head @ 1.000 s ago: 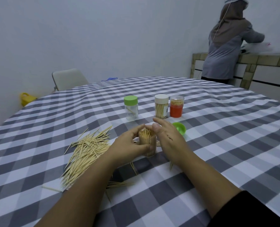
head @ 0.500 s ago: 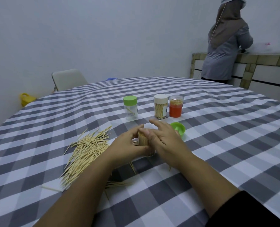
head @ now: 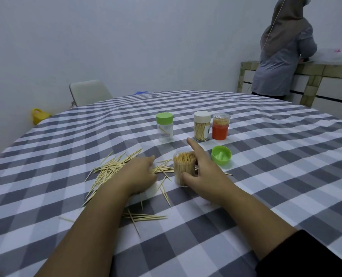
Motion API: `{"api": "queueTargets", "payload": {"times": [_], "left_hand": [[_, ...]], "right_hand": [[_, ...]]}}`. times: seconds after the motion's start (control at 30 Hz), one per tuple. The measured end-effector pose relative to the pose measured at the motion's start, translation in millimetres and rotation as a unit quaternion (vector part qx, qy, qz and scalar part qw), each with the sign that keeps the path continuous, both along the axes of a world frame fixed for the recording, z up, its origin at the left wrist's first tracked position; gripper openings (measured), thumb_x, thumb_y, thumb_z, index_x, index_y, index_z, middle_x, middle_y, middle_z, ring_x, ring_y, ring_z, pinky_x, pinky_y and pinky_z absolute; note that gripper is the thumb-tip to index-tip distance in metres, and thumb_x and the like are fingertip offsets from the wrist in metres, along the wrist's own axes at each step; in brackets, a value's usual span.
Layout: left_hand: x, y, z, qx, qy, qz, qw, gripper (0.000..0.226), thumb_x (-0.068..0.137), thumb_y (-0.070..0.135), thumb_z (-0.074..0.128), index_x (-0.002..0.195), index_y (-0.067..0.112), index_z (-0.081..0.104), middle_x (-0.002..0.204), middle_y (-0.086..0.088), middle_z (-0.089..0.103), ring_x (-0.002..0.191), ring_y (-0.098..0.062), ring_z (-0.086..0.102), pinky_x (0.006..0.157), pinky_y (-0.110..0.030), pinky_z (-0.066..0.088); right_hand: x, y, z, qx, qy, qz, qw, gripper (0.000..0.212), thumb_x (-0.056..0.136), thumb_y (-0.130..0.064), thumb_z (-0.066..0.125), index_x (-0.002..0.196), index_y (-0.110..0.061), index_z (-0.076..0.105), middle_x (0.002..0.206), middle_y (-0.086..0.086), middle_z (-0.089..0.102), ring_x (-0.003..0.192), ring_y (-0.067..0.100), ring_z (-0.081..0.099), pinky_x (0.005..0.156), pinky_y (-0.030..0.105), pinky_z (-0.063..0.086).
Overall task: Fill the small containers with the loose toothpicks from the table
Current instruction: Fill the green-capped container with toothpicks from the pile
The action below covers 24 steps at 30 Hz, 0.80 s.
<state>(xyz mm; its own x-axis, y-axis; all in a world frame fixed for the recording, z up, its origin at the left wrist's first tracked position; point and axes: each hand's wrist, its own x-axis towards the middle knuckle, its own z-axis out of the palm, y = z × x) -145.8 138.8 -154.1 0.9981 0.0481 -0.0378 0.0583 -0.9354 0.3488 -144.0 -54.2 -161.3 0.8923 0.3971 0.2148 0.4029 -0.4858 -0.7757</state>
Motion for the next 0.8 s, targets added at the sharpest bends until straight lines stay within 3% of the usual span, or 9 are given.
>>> {"api": "queueTargets", "payload": {"times": [0.23,0.37,0.5,0.63,0.8], "left_hand": [[10.9,-8.6,2.6,0.082,-0.041,0.019,0.996,0.037,0.098,0.023,0.048,0.134,0.029,0.054,0.125,-0.004,0.062,0.109,-0.023,0.058,0.090,-0.025,0.042],[12.8,-18.5,3.8,0.127,-0.039,-0.001,0.991,0.034,0.100,0.024,0.044,0.131,0.023,0.057,0.120,-0.007,0.063,0.107,-0.023,0.057,0.091,-0.027,0.044],[12.7,-25.7,-4.2,0.229,-0.035,-0.007,0.973,0.034,0.093,0.014,0.045,0.122,0.020,0.062,0.109,-0.009,0.062,0.100,-0.026,0.058,0.075,-0.029,0.042],[9.1,-38.5,-8.3,0.235,-0.067,0.016,0.970,0.029,0.086,0.003,0.050,0.110,0.011,0.063,0.106,-0.010,0.064,0.100,-0.029,0.060,0.074,-0.030,0.041],[5.3,-44.6,-11.7,0.233,-0.115,0.028,0.965,0.024,0.091,0.002,0.047,0.110,0.008,0.061,0.108,-0.011,0.062,0.101,-0.029,0.059,0.074,-0.031,0.042]], "right_hand": [[0.1,0.7,0.3,-0.001,-0.009,-0.004,1.000,0.084,0.086,-0.017,0.060,0.147,-0.042,0.009,0.148,0.000,0.034,0.128,0.016,0.043,0.106,0.041,0.040],[-0.2,0.0,1.7,-0.012,-0.017,-0.009,1.000,0.083,0.087,-0.017,0.061,0.148,-0.040,0.009,0.149,-0.001,0.032,0.131,0.016,0.040,0.108,0.040,0.039],[0.4,0.0,1.5,-0.017,-0.025,-0.014,0.999,0.083,0.086,-0.018,0.062,0.148,-0.039,0.010,0.148,-0.001,0.033,0.129,0.016,0.041,0.107,0.040,0.039],[1.0,0.2,0.1,-0.018,-0.027,-0.017,0.999,0.082,0.085,-0.020,0.061,0.148,-0.039,0.011,0.143,-0.001,0.038,0.122,0.016,0.046,0.104,0.040,0.042],[0.9,0.1,1.0,-0.016,-0.023,-0.013,1.000,0.082,0.086,-0.020,0.062,0.148,-0.039,0.011,0.144,-0.002,0.037,0.124,0.015,0.045,0.105,0.039,0.040]]}}
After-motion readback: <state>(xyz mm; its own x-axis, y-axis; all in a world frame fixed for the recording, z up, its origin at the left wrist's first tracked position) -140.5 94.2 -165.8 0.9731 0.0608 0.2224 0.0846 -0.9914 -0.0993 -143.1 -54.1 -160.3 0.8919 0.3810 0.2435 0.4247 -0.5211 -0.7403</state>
